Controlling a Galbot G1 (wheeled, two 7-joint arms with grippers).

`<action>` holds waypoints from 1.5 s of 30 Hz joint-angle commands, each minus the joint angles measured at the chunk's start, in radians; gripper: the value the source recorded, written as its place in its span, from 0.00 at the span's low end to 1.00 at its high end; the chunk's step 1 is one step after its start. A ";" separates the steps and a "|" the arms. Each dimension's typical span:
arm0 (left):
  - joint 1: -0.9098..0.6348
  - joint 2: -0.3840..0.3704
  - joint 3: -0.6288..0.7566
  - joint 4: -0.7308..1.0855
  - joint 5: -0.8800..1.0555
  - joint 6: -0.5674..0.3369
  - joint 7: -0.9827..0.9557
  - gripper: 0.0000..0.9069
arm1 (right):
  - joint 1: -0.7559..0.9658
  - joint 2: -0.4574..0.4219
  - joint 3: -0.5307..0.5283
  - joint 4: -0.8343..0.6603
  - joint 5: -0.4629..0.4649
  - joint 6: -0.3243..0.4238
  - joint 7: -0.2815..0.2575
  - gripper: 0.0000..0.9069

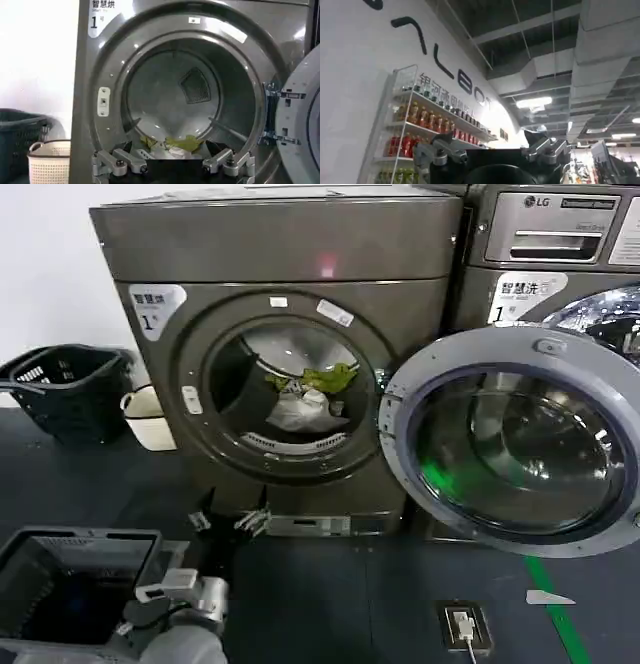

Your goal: Grasp the clothes from the dryer.

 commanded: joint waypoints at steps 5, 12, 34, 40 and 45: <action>-0.002 -0.001 0.000 0.002 0.001 -0.003 0.003 1.00 | -0.001 0.002 -0.020 0.003 -0.008 0.101 -0.023 1.00; -0.008 -0.005 -0.002 0.008 0.029 -0.014 0.002 1.00 | -0.002 0.002 -0.028 0.000 -0.010 0.147 -0.026 1.00; -0.031 0.010 -0.021 0.021 0.055 -0.029 0.015 1.00 | -0.014 0.003 -0.032 0.014 0.041 0.205 -0.010 1.00; -0.032 0.010 -0.021 0.020 0.054 -0.027 0.015 1.00 | -0.014 0.001 -0.033 0.016 0.042 0.205 -0.012 1.00; -0.037 0.013 -0.017 0.021 0.051 -0.024 0.016 1.00 | -0.008 0.008 -0.038 0.018 0.041 0.206 -0.015 1.00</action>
